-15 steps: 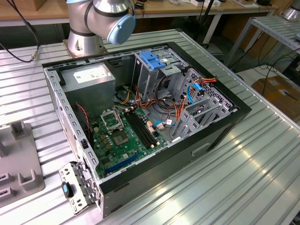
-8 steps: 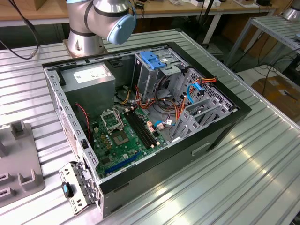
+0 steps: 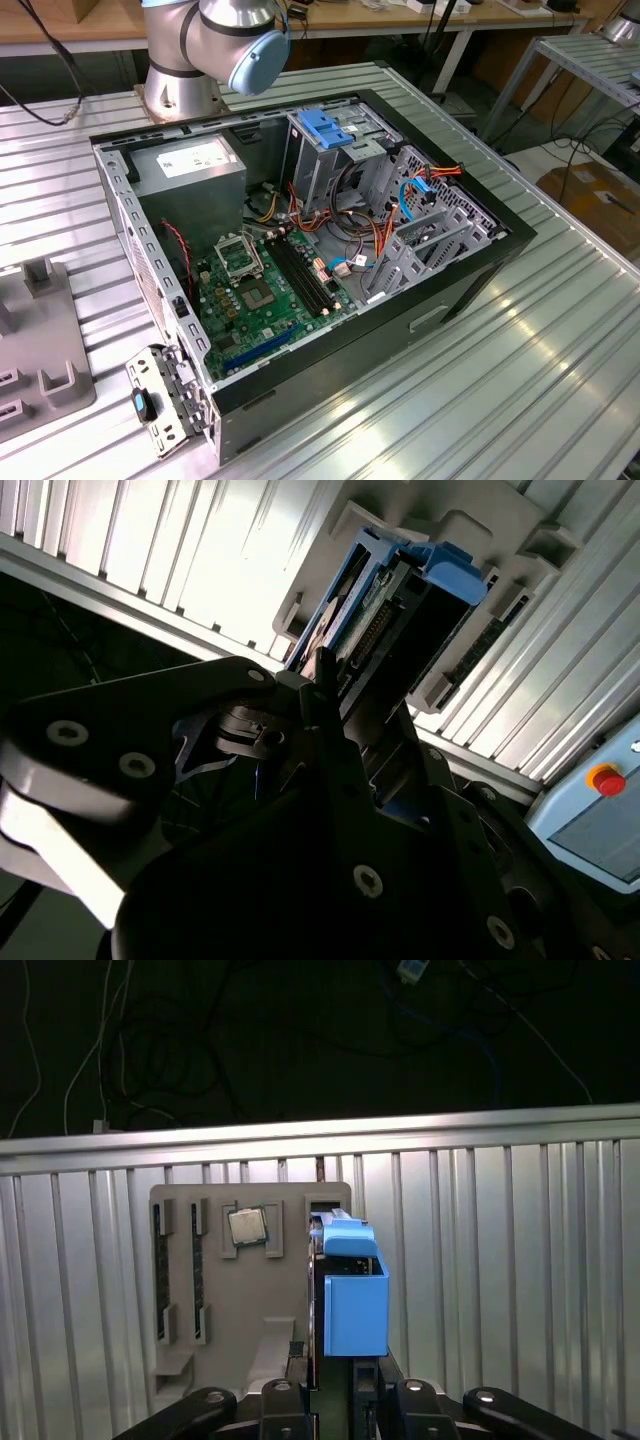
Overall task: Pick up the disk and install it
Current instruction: 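Pick up the disk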
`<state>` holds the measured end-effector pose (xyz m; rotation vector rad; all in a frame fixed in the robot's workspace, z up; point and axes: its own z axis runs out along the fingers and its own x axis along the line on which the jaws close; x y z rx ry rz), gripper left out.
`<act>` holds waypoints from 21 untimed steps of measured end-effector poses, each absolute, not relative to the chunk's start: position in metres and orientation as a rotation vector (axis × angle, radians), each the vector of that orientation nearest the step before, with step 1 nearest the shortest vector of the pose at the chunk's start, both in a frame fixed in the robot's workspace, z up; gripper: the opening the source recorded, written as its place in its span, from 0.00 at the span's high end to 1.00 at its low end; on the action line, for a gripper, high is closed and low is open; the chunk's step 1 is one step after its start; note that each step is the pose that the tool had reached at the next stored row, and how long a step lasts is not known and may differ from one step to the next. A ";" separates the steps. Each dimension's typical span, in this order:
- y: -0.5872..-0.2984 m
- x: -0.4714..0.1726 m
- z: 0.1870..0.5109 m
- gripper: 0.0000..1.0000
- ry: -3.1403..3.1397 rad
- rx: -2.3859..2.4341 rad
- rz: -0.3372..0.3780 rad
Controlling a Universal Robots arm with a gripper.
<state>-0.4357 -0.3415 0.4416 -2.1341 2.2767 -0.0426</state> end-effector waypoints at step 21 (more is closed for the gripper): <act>-0.342 -0.436 0.456 0.65 2.277 -2.134 -0.043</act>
